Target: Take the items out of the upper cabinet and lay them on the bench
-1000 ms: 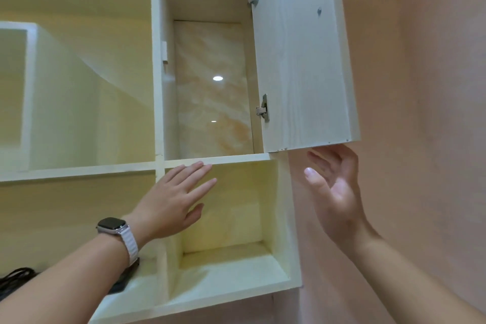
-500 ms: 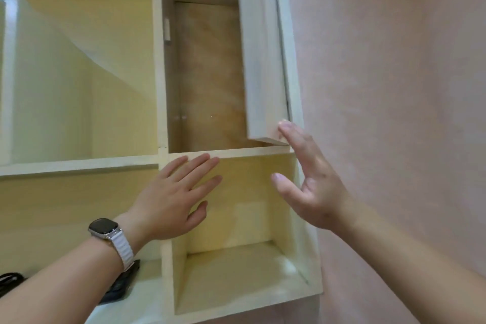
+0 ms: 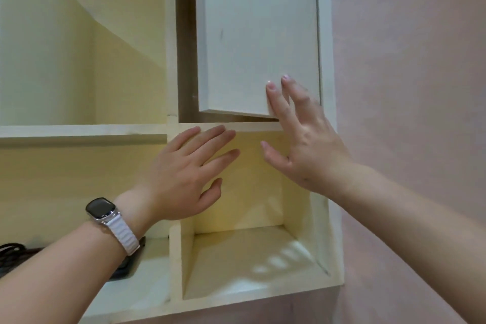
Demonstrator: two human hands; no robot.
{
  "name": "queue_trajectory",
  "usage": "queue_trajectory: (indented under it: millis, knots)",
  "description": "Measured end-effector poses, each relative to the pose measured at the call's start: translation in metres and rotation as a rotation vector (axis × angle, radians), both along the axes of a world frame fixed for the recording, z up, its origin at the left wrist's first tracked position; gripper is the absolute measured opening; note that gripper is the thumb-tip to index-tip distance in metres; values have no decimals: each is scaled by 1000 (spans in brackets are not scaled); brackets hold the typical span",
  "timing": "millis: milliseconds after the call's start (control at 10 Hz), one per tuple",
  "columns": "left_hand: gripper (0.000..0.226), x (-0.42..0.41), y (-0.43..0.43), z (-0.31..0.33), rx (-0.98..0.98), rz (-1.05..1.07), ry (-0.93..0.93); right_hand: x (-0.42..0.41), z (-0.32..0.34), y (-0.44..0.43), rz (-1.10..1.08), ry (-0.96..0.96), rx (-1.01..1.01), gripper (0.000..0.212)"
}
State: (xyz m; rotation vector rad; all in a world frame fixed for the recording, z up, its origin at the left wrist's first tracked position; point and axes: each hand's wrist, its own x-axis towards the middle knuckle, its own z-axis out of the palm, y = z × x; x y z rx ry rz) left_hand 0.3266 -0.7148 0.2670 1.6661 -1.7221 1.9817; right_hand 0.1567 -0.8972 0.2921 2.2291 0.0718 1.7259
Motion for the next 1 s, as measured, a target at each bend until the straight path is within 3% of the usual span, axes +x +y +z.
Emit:
queue_trajectory:
  millis: [200,400,700,900,1000]
  knots:
    - [48,1,0,0,-13,-31,-13,21,1,0,-201,-7,-16,85]
    - [50,2,1,-1,-9,-12,-20,46,8,10,-456,103,-8,87]
    - [51,1,4,-2,19,49,5,28,11,26,-434,203,56,84]
    - [58,-14,12,-21,20,-15,158,2,-7,30,-371,190,96,66]
    - [55,-32,14,-37,-6,-62,265,-14,-33,27,-317,185,154,66]
